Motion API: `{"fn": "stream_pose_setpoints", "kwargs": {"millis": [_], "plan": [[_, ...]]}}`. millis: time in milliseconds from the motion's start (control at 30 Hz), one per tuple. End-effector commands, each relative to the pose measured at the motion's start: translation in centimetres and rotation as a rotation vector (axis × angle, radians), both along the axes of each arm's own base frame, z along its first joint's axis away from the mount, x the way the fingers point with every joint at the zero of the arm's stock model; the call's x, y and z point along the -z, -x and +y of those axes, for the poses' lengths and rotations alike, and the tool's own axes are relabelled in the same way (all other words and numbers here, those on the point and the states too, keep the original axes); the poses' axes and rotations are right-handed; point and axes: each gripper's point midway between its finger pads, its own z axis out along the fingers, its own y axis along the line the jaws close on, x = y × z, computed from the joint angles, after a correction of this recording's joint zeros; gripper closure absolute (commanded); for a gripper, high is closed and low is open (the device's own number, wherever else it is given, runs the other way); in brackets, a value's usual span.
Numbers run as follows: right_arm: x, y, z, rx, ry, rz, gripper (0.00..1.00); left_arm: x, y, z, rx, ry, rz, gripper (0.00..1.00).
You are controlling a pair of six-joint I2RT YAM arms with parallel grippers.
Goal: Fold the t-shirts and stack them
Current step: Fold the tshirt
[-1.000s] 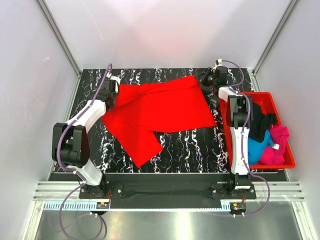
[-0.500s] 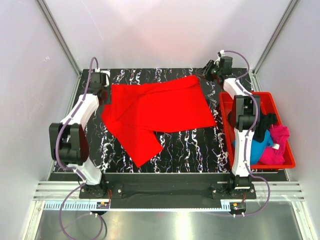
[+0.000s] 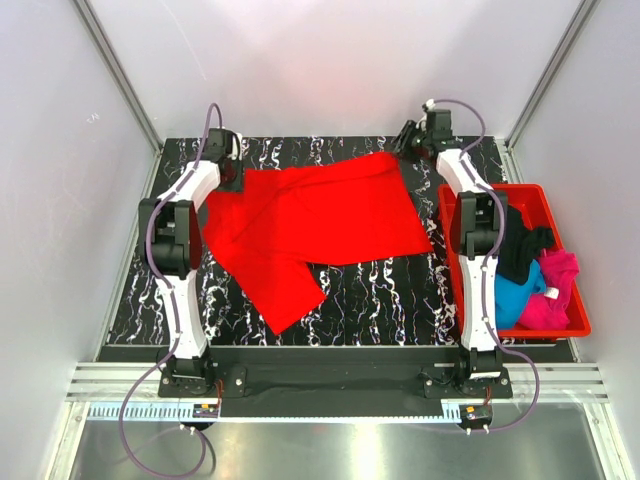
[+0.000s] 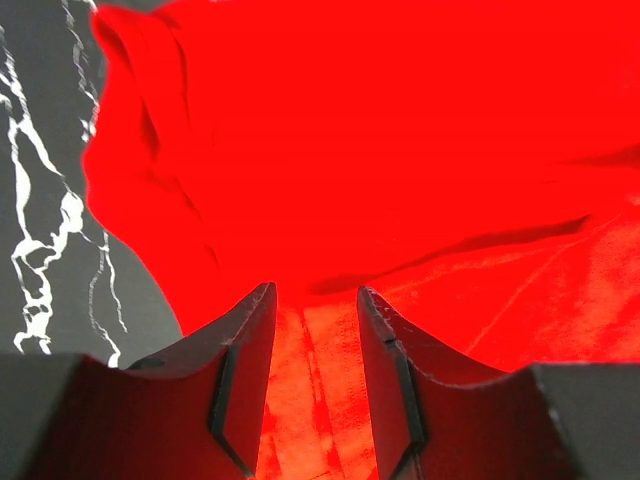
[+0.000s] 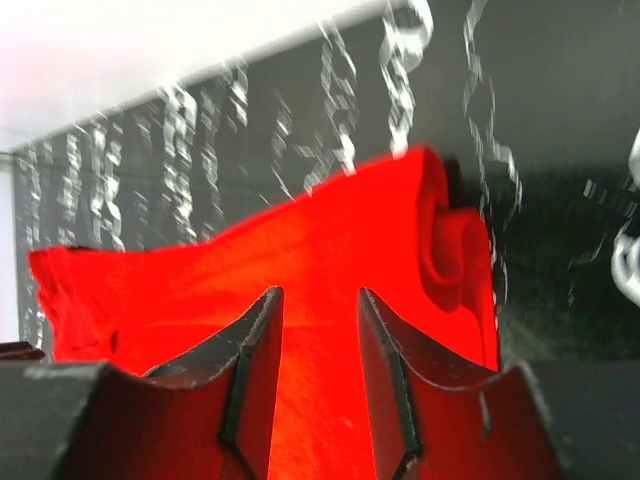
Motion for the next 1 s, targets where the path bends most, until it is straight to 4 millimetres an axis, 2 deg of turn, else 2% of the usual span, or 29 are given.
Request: {"fn": "stream_pose_setpoints", "kwargs": {"millis": [0,133,267,633,667,800,900,967], "plan": [[-1.8,0.3,0.4,0.022,-0.017,-0.028,0.57,-1.7,-1.2,-0.1,0.027,0.006,-0.039,0.57],[-2.5,1.0,0.3,0.017,-0.011,-0.033,0.57,0.1,-0.9,0.0,0.034,-0.007,0.004,0.58],[-3.2,1.3,0.0,0.025,0.004,-0.052,0.57,0.9,-0.9,0.4,0.034,-0.005,0.015,0.58],[-2.8,1.8,-0.6,0.052,0.011,-0.044,0.57,2.3,-0.5,-0.7,0.089,0.052,0.041,0.67],[-2.7,1.8,-0.6,0.055,0.013,-0.044,0.57,2.3,-0.5,-0.9,0.095,0.057,0.043,0.69],[-2.9,2.0,-0.6,0.051,0.021,-0.049,0.57,1.9,-0.3,-1.1,0.101,0.068,0.033,0.91],[-3.2,2.1,-0.8,0.055,0.023,-0.051,0.57,1.7,0.1,-1.0,0.1,0.064,0.036,0.92],[-3.2,2.2,-0.8,0.055,0.023,-0.05,0.57,1.5,0.3,-0.8,0.1,0.056,0.037,0.85]]}}
